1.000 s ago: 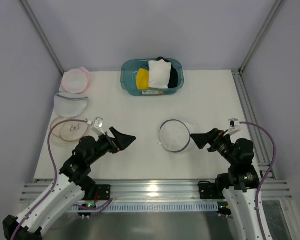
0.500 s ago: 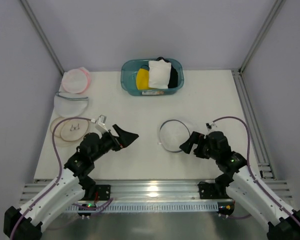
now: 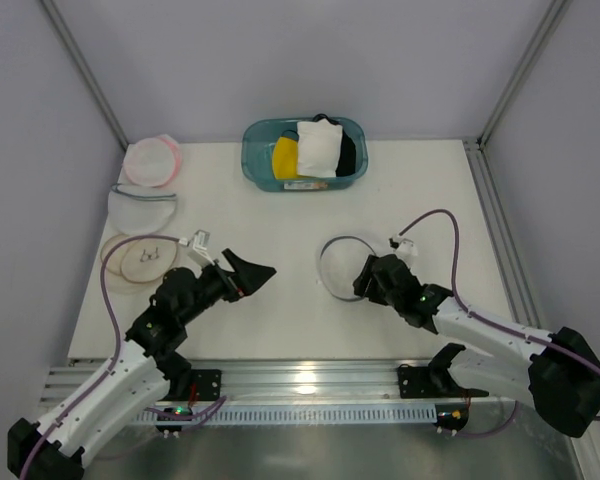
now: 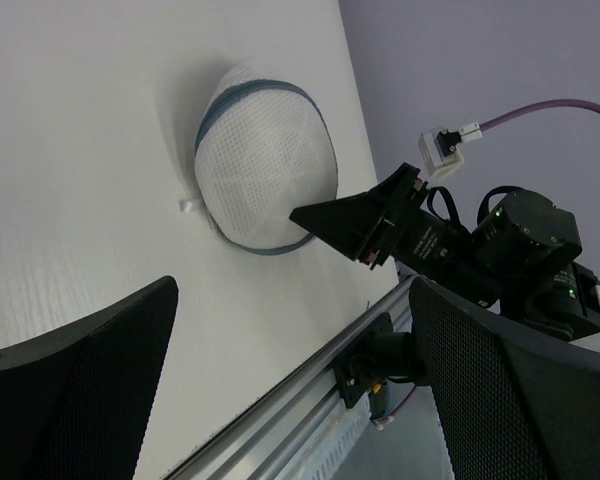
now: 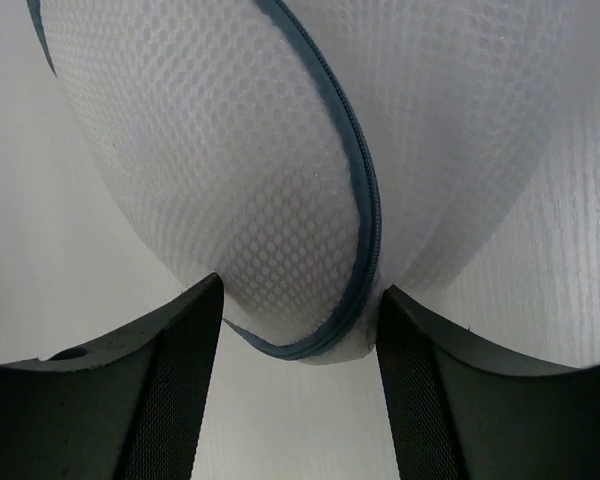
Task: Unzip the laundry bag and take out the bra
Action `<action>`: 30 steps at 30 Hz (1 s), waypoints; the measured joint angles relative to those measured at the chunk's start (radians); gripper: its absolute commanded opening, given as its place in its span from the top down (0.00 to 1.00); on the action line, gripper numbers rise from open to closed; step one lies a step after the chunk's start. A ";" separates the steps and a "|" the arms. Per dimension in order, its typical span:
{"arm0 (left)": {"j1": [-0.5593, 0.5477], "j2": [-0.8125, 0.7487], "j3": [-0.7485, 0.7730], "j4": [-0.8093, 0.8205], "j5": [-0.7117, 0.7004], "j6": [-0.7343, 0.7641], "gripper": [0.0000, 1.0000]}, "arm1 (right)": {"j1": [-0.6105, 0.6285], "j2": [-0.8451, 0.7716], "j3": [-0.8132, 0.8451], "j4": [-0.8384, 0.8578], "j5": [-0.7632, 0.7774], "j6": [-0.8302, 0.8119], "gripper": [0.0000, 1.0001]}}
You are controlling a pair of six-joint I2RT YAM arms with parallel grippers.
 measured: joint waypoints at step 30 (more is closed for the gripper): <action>0.000 0.277 -0.052 0.317 0.138 -0.077 0.01 | -0.056 -0.362 -0.003 0.339 -0.552 0.034 0.96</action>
